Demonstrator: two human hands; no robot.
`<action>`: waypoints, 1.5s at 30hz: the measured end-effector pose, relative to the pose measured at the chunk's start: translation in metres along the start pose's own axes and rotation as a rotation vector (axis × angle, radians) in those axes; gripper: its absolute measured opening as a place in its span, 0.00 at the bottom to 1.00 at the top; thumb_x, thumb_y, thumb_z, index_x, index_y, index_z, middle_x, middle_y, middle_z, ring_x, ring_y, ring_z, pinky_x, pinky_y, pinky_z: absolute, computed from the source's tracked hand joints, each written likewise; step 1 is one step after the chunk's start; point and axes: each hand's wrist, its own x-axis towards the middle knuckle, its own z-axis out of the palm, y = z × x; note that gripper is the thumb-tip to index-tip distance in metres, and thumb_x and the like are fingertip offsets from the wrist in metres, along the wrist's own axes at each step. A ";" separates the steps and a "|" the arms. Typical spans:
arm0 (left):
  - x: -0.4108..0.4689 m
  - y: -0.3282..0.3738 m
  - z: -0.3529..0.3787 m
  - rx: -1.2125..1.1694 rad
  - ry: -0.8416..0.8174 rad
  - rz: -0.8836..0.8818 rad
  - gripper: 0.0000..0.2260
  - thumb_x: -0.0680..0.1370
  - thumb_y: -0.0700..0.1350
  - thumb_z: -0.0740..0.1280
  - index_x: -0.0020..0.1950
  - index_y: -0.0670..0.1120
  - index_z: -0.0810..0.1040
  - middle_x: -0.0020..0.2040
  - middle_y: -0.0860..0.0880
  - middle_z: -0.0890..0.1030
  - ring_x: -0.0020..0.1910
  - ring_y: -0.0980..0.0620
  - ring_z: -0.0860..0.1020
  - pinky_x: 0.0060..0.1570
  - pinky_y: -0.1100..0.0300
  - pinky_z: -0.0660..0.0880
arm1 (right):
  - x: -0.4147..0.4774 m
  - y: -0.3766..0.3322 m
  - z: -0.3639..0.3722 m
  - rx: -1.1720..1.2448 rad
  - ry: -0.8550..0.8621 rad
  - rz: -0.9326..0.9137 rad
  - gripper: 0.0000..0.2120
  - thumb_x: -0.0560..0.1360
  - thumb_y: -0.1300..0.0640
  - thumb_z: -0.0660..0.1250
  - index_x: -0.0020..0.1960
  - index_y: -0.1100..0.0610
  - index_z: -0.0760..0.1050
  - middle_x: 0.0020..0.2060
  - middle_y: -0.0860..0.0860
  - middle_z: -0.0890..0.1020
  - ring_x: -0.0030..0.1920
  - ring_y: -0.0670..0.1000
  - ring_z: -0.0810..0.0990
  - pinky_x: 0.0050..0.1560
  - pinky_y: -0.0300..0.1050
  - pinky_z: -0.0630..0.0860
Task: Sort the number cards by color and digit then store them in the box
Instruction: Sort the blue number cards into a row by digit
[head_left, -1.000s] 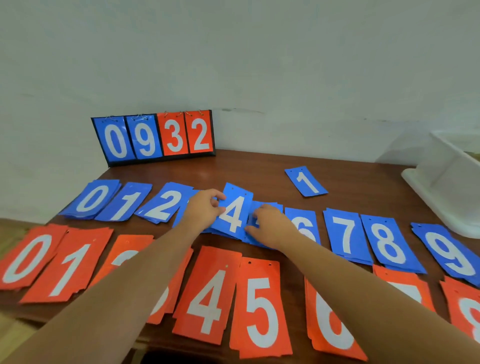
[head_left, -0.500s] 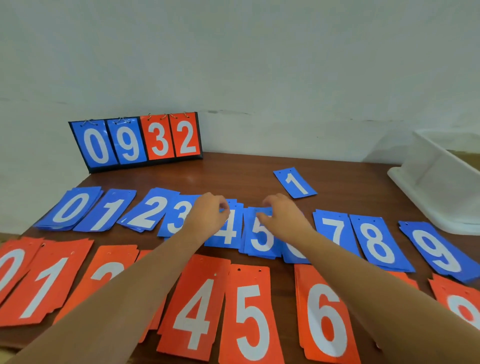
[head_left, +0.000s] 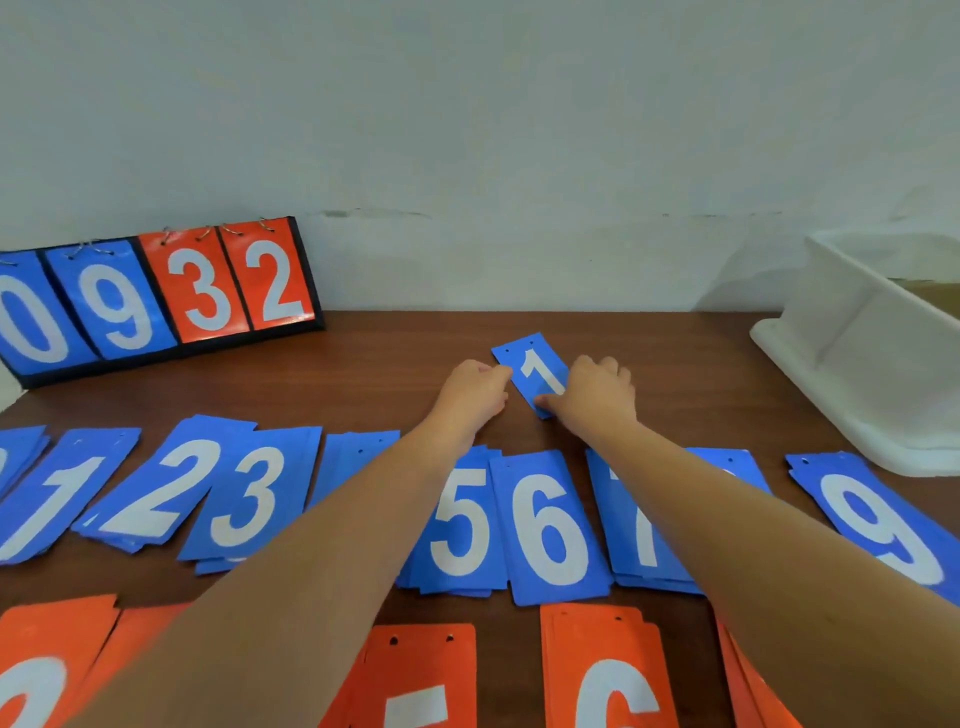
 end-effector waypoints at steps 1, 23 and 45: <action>0.003 -0.003 0.001 0.006 -0.011 0.000 0.06 0.69 0.51 0.64 0.38 0.49 0.70 0.44 0.45 0.73 0.46 0.49 0.75 0.57 0.52 0.74 | 0.002 -0.001 0.001 0.026 -0.028 0.012 0.34 0.70 0.40 0.73 0.67 0.60 0.68 0.65 0.60 0.70 0.65 0.62 0.69 0.65 0.53 0.66; -0.196 0.013 -0.059 -0.107 0.088 0.221 0.04 0.78 0.37 0.69 0.51 0.44 0.81 0.49 0.45 0.85 0.43 0.52 0.82 0.36 0.66 0.76 | -0.199 0.010 -0.078 1.184 -0.042 0.015 0.05 0.78 0.59 0.67 0.46 0.58 0.80 0.38 0.51 0.84 0.37 0.48 0.82 0.37 0.42 0.78; -0.176 -0.001 -0.144 -0.006 0.249 0.140 0.03 0.79 0.40 0.68 0.50 0.43 0.81 0.45 0.48 0.83 0.38 0.57 0.81 0.38 0.63 0.77 | -0.179 -0.074 -0.038 1.128 -0.202 -0.094 0.06 0.78 0.61 0.66 0.44 0.58 0.80 0.39 0.54 0.83 0.37 0.49 0.81 0.35 0.42 0.77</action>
